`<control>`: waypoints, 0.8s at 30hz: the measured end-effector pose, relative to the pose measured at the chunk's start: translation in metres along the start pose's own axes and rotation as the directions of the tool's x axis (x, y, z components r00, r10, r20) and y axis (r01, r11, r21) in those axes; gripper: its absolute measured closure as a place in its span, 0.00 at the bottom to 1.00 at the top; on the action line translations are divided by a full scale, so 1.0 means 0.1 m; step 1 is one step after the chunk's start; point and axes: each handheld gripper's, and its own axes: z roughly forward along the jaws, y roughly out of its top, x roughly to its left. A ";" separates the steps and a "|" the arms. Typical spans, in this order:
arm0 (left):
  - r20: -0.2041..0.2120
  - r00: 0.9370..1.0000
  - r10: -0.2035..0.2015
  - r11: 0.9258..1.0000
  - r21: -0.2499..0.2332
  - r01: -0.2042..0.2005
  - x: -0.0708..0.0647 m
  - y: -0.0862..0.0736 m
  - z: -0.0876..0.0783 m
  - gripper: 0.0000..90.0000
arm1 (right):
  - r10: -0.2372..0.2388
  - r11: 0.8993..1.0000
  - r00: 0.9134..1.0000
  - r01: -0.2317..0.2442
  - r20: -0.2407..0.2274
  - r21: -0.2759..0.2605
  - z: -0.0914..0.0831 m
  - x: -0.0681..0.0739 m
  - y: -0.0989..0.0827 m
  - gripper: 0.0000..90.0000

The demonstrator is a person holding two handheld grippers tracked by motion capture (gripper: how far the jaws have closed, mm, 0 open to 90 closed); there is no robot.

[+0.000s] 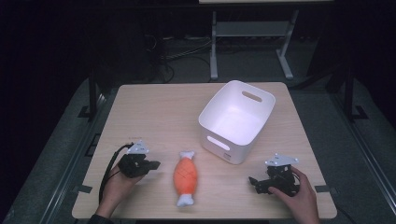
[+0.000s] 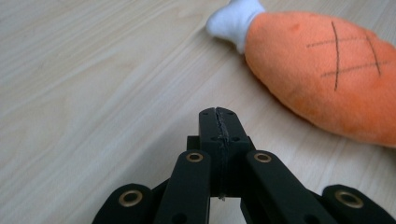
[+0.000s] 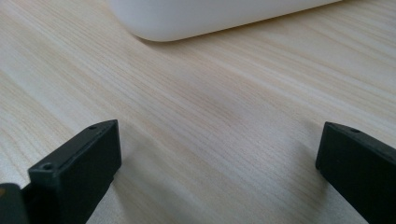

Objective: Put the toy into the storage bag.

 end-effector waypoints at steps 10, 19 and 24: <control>0.006 0.999 0.032 0.999 0.005 -0.032 -0.02 0.23 0.17 1.00 | 0.002 1.000 1.000 -0.002 0.000 0.001 0.00 0.00 0.00 0.00; 0.027 0.998 0.051 0.998 0.032 -0.052 -0.05 0.38 0.33 1.00 | 0.001 1.000 1.000 -0.001 0.000 0.001 0.00 0.00 0.00 0.00; 0.027 0.997 0.066 0.997 0.047 -0.067 -0.07 0.47 0.42 1.00 | 0.001 1.000 1.000 -0.001 0.001 0.001 0.00 0.00 0.00 0.00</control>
